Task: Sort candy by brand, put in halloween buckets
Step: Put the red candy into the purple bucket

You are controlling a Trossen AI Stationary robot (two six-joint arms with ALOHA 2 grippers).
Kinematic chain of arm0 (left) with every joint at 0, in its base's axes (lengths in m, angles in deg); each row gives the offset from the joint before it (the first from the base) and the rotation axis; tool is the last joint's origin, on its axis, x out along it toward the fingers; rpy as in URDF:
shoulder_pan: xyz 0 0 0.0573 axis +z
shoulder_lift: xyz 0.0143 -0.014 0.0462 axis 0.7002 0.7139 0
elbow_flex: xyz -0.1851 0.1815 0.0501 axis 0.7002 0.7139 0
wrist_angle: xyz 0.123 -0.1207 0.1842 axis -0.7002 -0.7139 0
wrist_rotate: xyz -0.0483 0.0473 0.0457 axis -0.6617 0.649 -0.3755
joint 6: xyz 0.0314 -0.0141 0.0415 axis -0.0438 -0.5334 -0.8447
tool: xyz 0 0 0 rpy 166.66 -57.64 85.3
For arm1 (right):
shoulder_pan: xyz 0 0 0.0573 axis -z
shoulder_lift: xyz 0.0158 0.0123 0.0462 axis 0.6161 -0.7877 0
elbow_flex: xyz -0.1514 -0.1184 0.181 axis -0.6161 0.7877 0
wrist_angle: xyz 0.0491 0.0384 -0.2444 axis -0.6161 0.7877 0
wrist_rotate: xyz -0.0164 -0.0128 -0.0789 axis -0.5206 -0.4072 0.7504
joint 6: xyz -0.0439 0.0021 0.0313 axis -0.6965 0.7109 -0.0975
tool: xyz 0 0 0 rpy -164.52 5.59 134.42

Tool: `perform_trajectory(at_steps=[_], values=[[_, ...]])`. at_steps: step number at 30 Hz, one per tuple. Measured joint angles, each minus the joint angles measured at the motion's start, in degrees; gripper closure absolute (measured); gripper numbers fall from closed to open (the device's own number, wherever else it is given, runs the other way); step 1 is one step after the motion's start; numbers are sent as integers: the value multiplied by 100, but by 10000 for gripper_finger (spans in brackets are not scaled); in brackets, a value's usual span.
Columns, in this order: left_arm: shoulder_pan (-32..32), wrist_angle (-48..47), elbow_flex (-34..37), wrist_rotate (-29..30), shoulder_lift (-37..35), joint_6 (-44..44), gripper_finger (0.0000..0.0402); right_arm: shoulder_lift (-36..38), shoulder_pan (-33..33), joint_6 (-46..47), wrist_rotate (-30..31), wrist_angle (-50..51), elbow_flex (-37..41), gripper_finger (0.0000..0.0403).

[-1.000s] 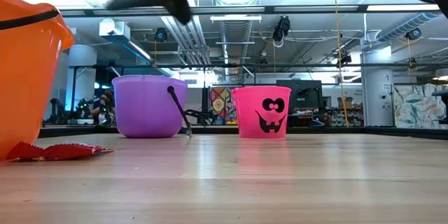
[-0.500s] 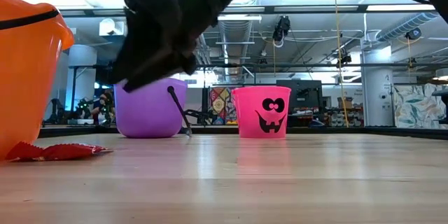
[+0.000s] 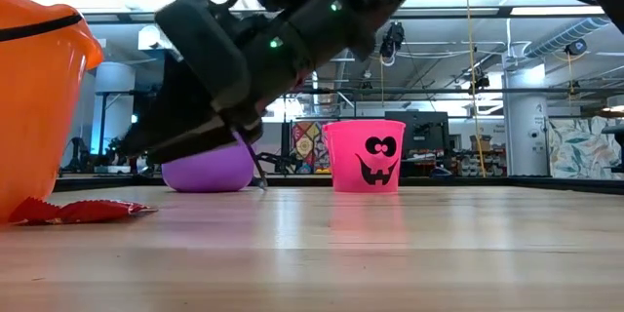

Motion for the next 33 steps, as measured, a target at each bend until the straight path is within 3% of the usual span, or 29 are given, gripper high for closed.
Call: perform_trajectory(at_steps=[6, 33], values=[[2, 3, 0, 110, 98, -2, 327, -319, 11, 146, -189, -275, -91, 147], [0, 38, 0, 119, 130, -85, 327, -474, 151, 528, -302, -400, 17, 177]])
